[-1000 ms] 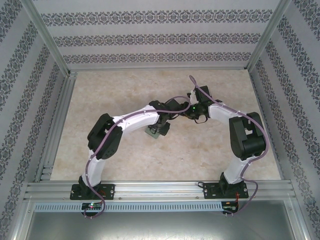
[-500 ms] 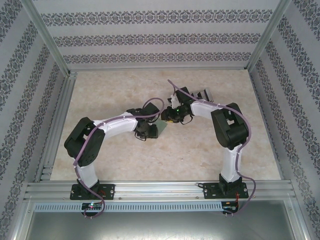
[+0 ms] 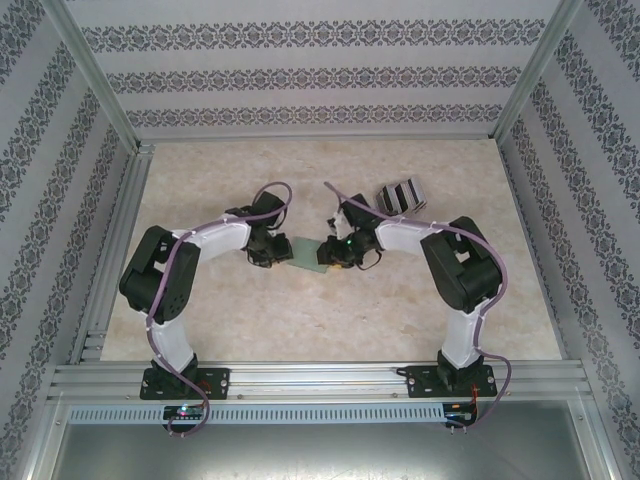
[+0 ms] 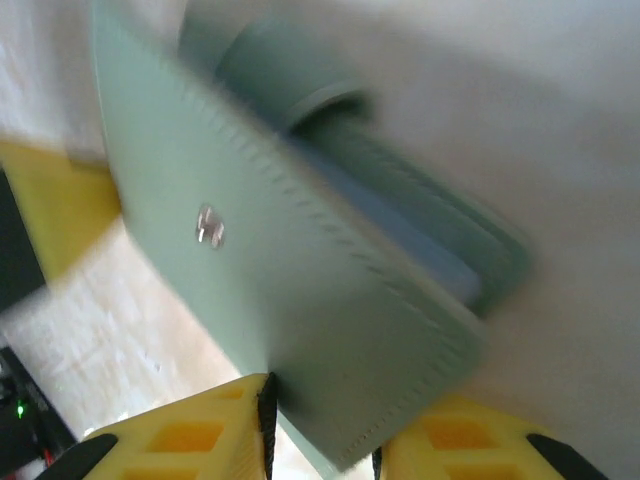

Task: Put the credit cards into the card holder
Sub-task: Rotate the card holder at the center of the table, then close the button on the card holder.

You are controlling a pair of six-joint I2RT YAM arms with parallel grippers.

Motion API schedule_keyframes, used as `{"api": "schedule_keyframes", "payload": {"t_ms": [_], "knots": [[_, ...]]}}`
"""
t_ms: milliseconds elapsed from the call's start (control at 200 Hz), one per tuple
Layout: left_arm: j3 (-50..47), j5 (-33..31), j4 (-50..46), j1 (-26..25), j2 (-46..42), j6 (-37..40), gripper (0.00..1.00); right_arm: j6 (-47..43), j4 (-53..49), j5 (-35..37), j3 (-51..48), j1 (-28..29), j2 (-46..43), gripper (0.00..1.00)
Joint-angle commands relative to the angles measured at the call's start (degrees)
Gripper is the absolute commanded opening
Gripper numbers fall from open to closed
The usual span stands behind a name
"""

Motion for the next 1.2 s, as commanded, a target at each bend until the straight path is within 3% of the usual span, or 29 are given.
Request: {"api": "schedule_keyframes", "payload": {"t_ms": [0,255,455,620,969,1194], "knots": [[5.97,2.10,2.43,0.63,2.41,3.50,0.32,3.64,4.07,-4.96,0.30,4.96,-0.36,0.33],[14.27,6.06,3.23,0.91,7.32,3.75,0.32,3.50,2.07,-7.70,5.56,4.72,-0.67,0.37],[11.60,5.58,2.99,2.33,4.29,4.39,0.32,-0.83,-2.07,-4.31,2.52,-3.88,-7.01,0.37],[7.44,5.69,3.60,3.48,-0.52,3.93,0.31,-4.22,-4.18,-2.10,4.58,-8.78,-3.62,0.36],[-1.10,8.69,6.72,3.46,-5.85,-0.29,0.29,-8.71,-11.18,1.57,17.17,-3.12,8.91,0.36],[-3.72,9.55,8.82,3.38,-4.08,-1.46,0.28,-7.84,-11.80,1.69,18.56,0.93,9.50,0.36]]}}
